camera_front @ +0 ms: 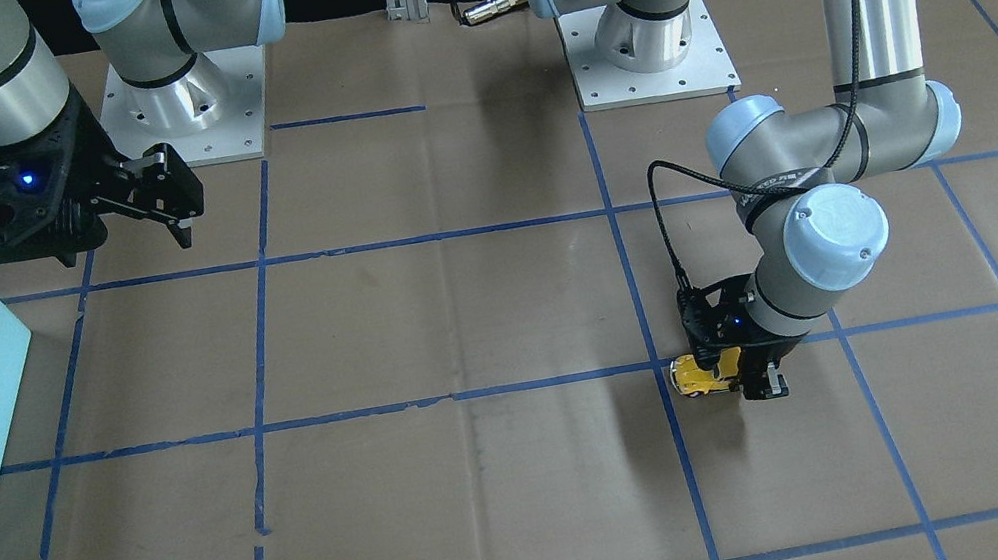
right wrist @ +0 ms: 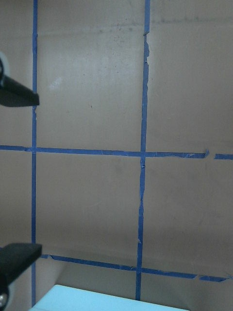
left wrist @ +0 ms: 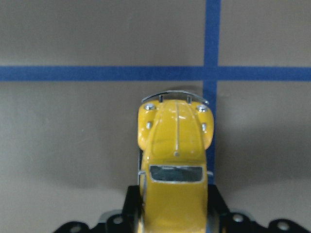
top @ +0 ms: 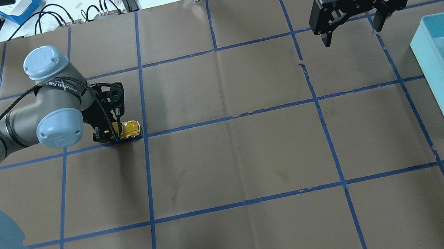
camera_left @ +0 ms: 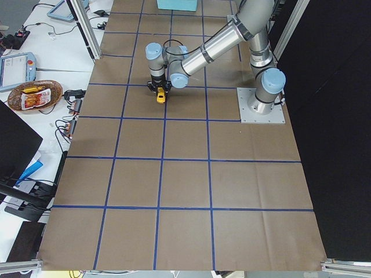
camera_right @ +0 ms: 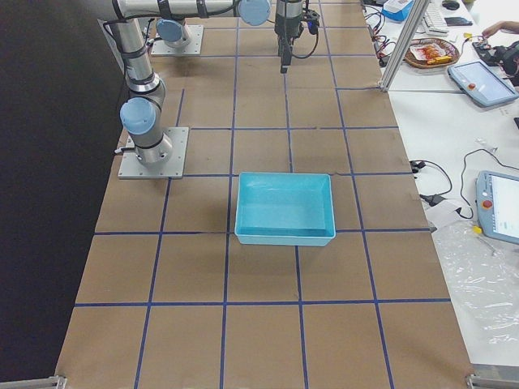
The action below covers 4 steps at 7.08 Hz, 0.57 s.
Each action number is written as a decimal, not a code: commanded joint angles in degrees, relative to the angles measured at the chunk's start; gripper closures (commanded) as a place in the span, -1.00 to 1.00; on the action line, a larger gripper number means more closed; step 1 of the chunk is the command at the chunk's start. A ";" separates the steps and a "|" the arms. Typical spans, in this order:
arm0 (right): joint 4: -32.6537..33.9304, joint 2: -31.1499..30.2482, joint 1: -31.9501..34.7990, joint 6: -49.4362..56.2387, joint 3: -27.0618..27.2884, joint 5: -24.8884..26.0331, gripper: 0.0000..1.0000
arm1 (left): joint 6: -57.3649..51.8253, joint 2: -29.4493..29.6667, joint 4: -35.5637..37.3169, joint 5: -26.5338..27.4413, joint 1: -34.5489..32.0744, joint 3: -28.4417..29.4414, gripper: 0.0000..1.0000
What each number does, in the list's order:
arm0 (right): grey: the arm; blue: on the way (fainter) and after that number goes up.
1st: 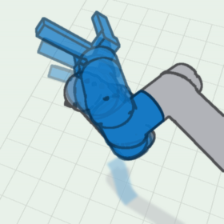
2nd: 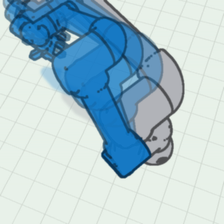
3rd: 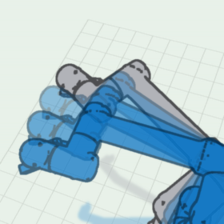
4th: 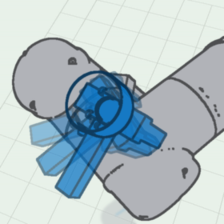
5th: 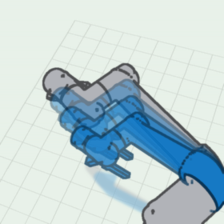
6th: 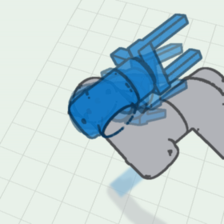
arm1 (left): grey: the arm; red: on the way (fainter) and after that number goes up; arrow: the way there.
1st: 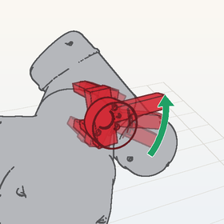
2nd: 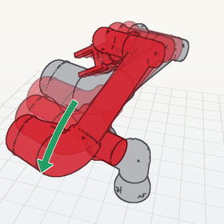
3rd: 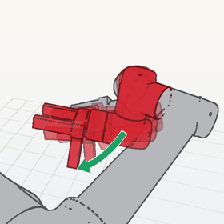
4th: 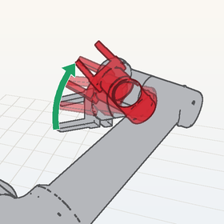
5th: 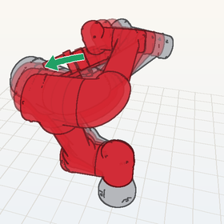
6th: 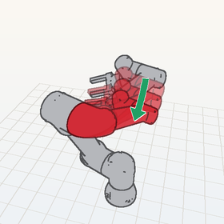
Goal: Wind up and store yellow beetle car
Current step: 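Drag the held car backward toward the robot with the left gripper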
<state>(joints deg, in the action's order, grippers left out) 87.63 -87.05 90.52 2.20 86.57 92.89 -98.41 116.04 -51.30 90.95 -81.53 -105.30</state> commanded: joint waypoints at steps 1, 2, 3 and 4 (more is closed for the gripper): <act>0.00 -0.05 0.01 0.00 0.00 0.01 -0.99 | -3.96 -0.02 0.06 -0.07 2.86 0.01 1.00; 0.00 -0.05 0.01 0.00 0.00 0.01 -0.99 | -4.68 -0.02 -0.03 -0.07 3.74 0.01 1.00; 0.00 -0.14 0.01 0.00 0.09 0.01 -0.99 | -6.34 -0.02 0.06 -0.07 5.14 0.01 1.00; 0.00 -0.05 -0.08 0.00 0.09 0.01 -0.99 | -8.01 0.15 0.06 -0.24 6.81 0.01 1.00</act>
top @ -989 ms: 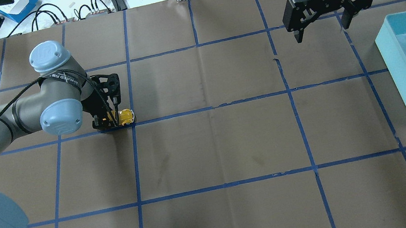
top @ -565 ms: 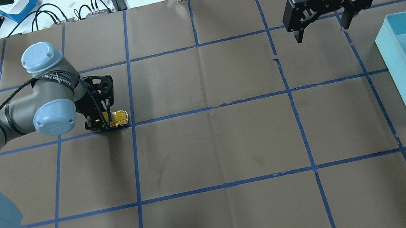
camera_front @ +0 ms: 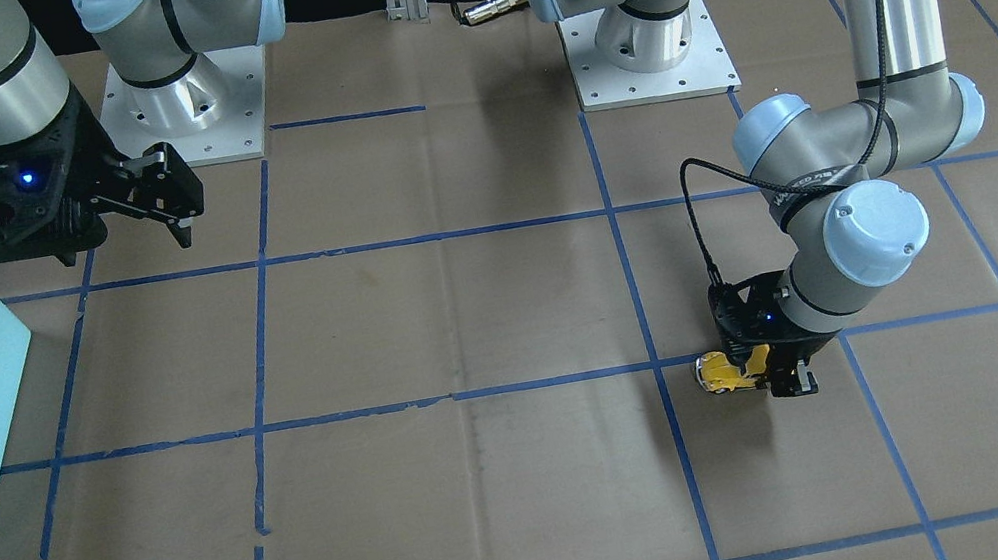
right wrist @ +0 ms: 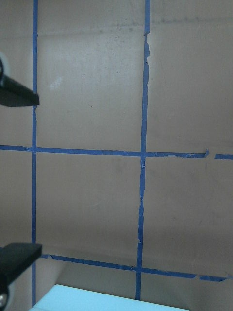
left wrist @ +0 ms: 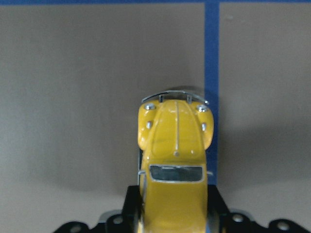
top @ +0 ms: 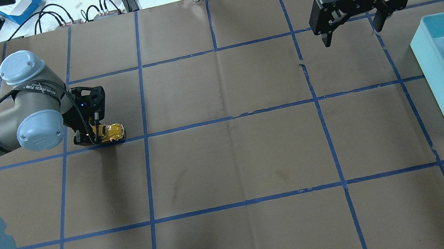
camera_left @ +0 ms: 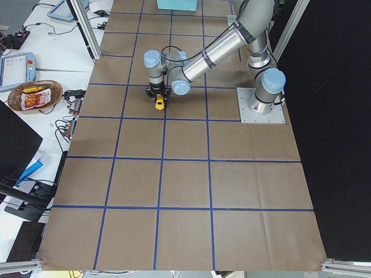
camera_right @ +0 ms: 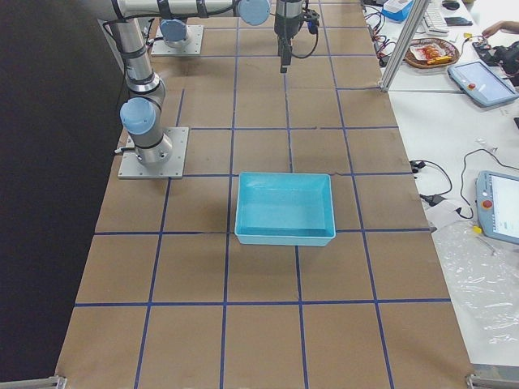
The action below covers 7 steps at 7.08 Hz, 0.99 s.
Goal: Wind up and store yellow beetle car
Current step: 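Drag the held car backward toward the robot with the left gripper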
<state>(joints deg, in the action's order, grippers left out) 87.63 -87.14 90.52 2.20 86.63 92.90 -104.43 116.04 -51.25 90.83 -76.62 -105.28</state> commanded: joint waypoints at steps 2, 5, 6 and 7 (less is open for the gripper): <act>0.00 0.04 -0.08 0.00 0.03 0.09 -0.99 | -3.06 0.06 0.01 0.04 3.84 -0.01 1.00; 0.00 0.04 -0.08 0.00 0.03 0.09 -0.99 | -5.24 0.76 0.01 -0.13 7.61 0.25 1.00; 0.00 0.04 -0.08 0.00 0.03 0.09 -0.99 | -6.30 1.11 0.01 -0.22 8.67 0.60 1.00; 0.00 0.04 -0.08 0.00 0.03 0.09 -0.99 | -7.61 1.38 0.01 -0.30 9.89 1.04 1.00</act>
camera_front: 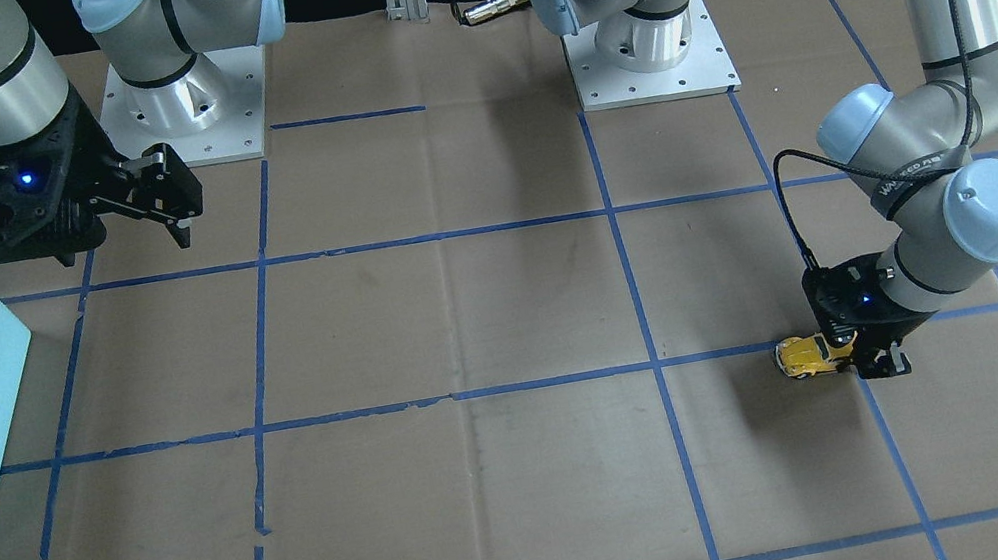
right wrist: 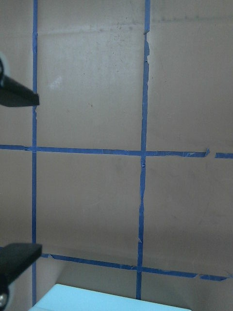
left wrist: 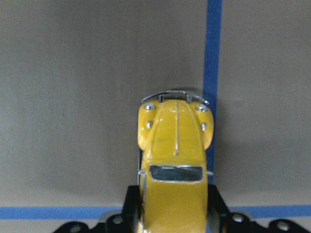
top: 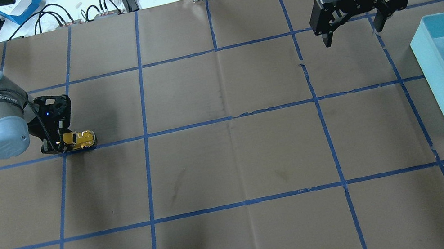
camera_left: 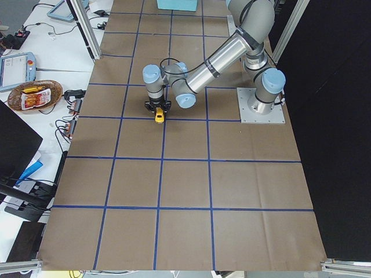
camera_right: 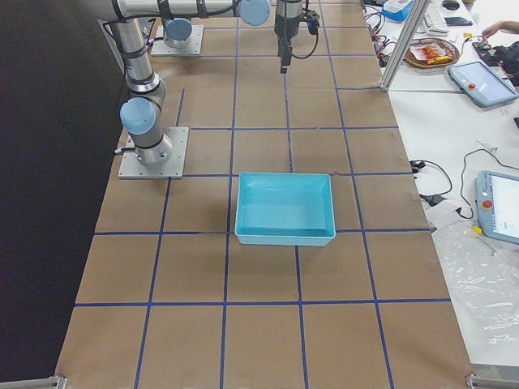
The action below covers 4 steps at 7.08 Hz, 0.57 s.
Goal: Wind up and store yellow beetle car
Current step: 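Drag the held car backward toward the robot with the left gripper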
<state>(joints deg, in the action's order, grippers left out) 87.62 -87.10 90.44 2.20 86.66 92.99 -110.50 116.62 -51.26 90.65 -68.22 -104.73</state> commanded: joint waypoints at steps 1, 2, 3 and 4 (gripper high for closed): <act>0.01 0.00 0.00 0.00 0.00 0.00 -0.99 | -1.73 0.80 0.02 -0.21 2.12 0.58 1.00; 0.01 0.00 0.00 0.00 0.00 0.00 -0.99 | -2.08 0.80 0.02 -0.21 2.21 0.58 1.00; 0.01 0.00 0.00 0.00 0.00 0.00 -0.99 | -2.09 0.37 0.02 -0.21 2.12 0.58 0.39; 0.01 0.09 0.00 0.00 0.00 0.00 -0.99 | -1.65 -0.07 0.02 0.05 2.12 0.58 -0.99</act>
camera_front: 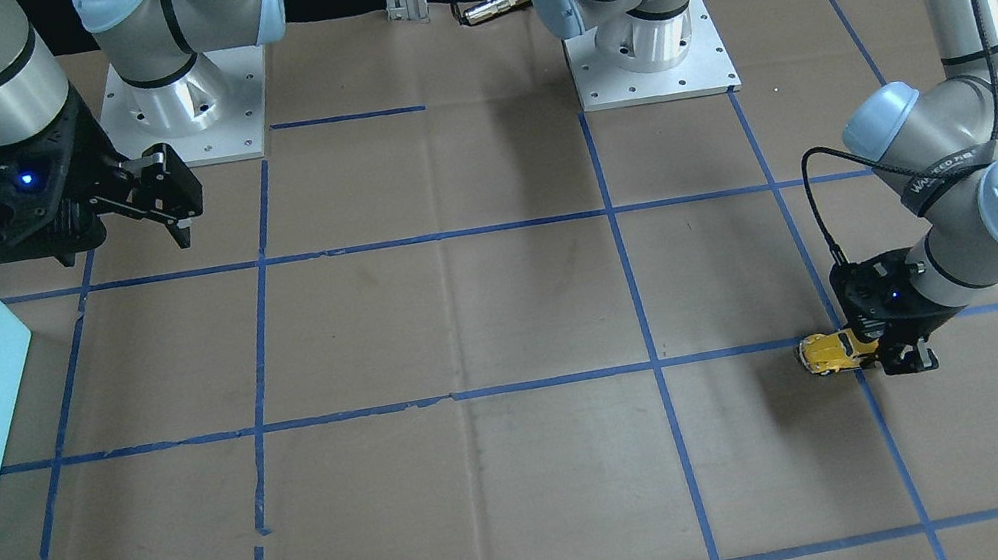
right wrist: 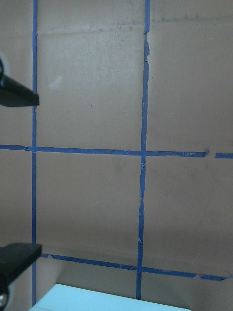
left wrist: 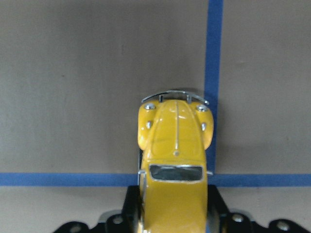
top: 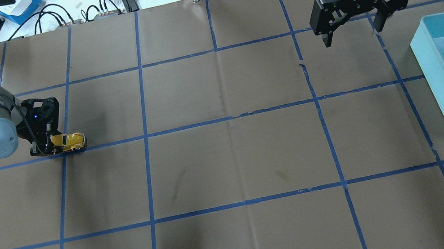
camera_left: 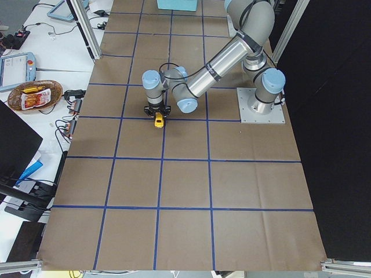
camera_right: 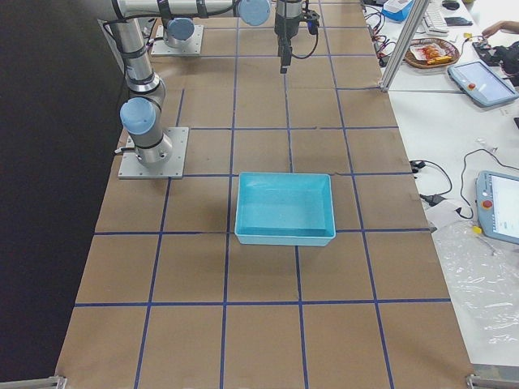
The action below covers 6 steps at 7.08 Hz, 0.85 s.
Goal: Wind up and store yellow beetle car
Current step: 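Release the car and lift the left gripper away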
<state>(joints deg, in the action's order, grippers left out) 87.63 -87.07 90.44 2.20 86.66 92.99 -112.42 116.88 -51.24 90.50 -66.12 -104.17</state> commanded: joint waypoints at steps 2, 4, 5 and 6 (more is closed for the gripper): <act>0.00 0.24 -0.17 0.00 0.00 0.09 -0.99 | 0.36 -0.95 0.00 0.38 -0.23 1.15 -1.00; 0.00 0.06 -0.18 0.00 0.00 0.09 -0.99 | 0.80 -2.26 -0.96 -0.06 -0.50 3.35 -1.00; 0.00 0.06 -0.18 0.00 0.00 0.09 -0.99 | 4.54 -5.40 -2.27 -1.63 -1.19 3.45 -1.00; 0.00 0.06 -0.18 0.00 0.00 0.09 -0.99 | 11.45 -8.04 -5.07 -4.52 -1.64 3.28 -1.00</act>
<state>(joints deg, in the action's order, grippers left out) 87.63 -87.01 90.27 2.20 86.66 93.08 -107.23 111.93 -53.80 88.60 -67.18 -100.95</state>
